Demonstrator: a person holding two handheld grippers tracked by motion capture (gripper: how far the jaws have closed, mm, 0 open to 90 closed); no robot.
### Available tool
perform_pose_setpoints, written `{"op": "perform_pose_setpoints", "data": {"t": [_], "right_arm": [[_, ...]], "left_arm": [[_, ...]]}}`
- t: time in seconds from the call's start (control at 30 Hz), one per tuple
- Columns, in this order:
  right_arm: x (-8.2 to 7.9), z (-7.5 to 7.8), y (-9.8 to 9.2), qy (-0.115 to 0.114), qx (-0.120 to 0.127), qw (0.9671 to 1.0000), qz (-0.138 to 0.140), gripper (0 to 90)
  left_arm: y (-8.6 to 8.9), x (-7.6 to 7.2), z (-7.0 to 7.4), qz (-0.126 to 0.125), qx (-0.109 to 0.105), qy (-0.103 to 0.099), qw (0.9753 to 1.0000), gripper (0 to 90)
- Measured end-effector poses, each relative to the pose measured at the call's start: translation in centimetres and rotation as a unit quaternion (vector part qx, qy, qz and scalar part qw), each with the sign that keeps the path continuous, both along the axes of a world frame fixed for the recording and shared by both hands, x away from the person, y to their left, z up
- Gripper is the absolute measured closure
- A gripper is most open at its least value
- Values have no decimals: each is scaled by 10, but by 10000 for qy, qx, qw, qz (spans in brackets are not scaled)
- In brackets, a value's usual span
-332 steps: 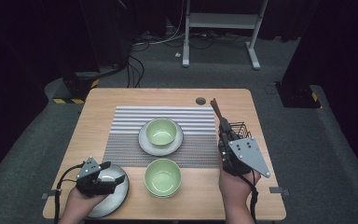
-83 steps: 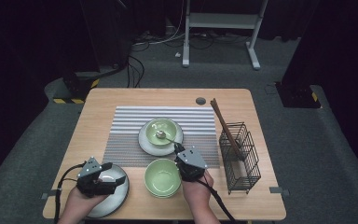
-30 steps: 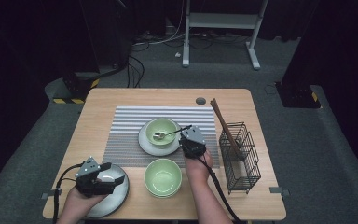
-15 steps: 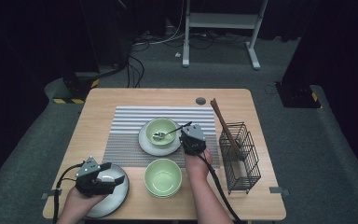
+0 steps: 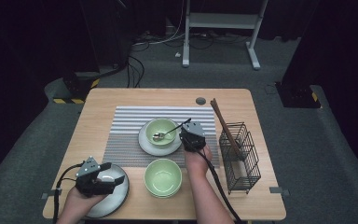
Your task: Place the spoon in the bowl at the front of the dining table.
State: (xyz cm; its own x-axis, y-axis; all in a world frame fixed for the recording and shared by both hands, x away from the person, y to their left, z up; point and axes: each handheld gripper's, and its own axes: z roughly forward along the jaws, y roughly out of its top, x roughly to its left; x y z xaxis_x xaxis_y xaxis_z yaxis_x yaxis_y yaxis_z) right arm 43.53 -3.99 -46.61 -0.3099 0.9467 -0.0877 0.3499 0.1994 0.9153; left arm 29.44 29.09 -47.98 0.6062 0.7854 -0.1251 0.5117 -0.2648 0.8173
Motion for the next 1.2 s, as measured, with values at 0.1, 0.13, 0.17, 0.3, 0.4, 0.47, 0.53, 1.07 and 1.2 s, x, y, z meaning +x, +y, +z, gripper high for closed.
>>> {"op": "perform_pose_setpoints", "data": {"t": [0.1,0.13,0.17,0.3,0.4,0.47,0.53,1.07,1.2], "right_arm": [[2,0,0,3,-9,10000,-1,719],[3,0,1,4,-16,10000,-2,716],[3,0,1,4,-16,10000,-2,716],[2,1,1,23,5,10000,-3,711],[-3,3,2,-24,9,10000,44,709],[-8,4,2,-63,30,10000,70,701],[-14,7,2,-79,54,9999,104,698],[-58,9,2,-145,76,9991,391,627],[-67,12,0,-186,78,9989,431,609]], "left_arm": [[0,0,0,-1,9,4,10000,189],[0,0,0,-16,13,-2,10000,189],[0,0,0,-16,13,-2,10000,189],[0,0,0,-20,13,2,10000,189],[0,0,0,-20,20,3,10000,189],[0,0,-1,-17,16,9,10000,189],[-1,0,-1,-30,-3,17,10000,189],[-5,1,-3,-60,85,52,9999,190],[-5,1,-3,-65,63,40,10000,191]]}}
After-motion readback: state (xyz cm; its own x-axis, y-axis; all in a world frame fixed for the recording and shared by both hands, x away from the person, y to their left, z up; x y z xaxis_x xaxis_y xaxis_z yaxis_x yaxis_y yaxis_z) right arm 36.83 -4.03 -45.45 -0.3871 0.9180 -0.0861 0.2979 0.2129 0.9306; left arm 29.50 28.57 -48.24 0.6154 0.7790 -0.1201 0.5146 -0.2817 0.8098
